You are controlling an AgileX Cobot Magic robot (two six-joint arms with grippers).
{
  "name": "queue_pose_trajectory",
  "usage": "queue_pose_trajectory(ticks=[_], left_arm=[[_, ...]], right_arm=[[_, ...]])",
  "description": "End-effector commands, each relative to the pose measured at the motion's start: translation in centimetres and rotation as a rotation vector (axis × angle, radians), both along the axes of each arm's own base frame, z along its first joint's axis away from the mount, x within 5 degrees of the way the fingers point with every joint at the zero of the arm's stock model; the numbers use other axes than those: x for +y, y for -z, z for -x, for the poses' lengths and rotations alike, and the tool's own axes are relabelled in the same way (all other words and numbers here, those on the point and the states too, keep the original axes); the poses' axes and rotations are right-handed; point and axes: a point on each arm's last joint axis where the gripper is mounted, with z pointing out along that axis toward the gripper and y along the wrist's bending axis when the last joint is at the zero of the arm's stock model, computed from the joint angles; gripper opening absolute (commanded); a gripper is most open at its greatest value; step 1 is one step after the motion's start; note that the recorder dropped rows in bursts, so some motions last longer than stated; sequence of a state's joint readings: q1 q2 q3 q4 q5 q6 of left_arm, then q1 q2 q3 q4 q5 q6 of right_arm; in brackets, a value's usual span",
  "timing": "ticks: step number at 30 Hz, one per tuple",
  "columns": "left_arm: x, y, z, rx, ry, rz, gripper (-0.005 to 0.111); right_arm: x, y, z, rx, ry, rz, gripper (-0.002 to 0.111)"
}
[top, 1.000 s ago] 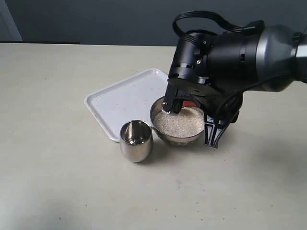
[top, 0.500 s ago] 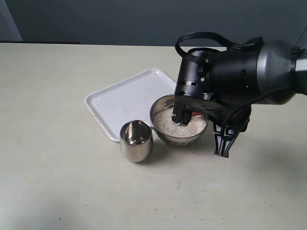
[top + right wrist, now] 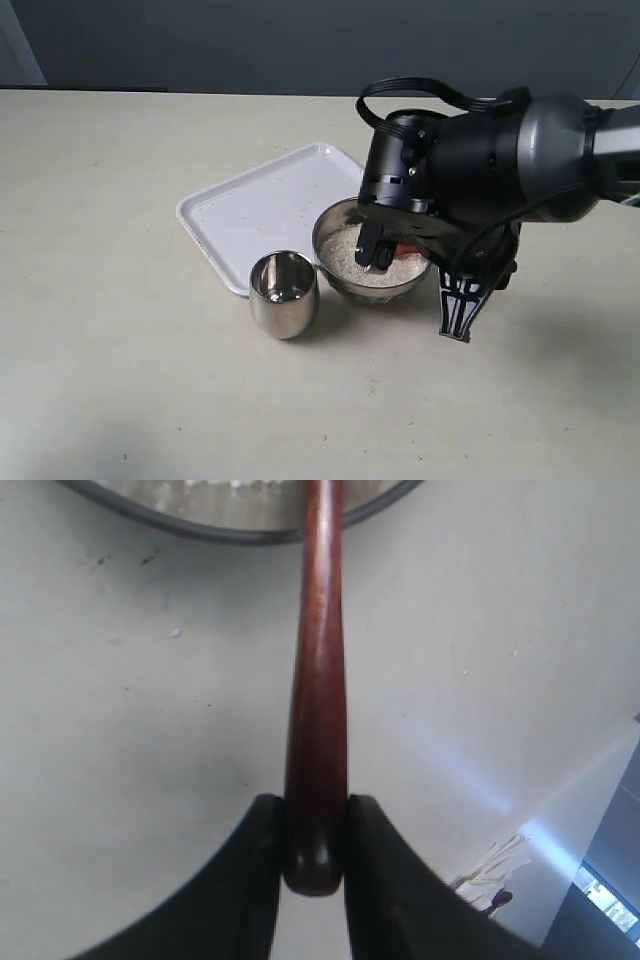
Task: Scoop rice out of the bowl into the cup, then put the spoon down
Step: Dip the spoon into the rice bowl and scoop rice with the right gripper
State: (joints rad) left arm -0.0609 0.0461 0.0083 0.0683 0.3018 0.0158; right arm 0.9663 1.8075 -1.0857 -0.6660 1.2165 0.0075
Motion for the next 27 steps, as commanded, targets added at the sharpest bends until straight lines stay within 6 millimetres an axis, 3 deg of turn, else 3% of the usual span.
queue_pose_trajectory(ticks=[1, 27], left_arm=[[-0.02, -0.41, -0.03, -0.022, 0.001, 0.006, 0.001], [-0.02, -0.41, -0.03, -0.022, 0.001, 0.006, 0.001]], right_arm=[[-0.04, 0.23, 0.28, 0.028, 0.015, -0.003, -0.001], [0.16, 0.66, 1.13, 0.071, 0.142, -0.079, -0.001]])
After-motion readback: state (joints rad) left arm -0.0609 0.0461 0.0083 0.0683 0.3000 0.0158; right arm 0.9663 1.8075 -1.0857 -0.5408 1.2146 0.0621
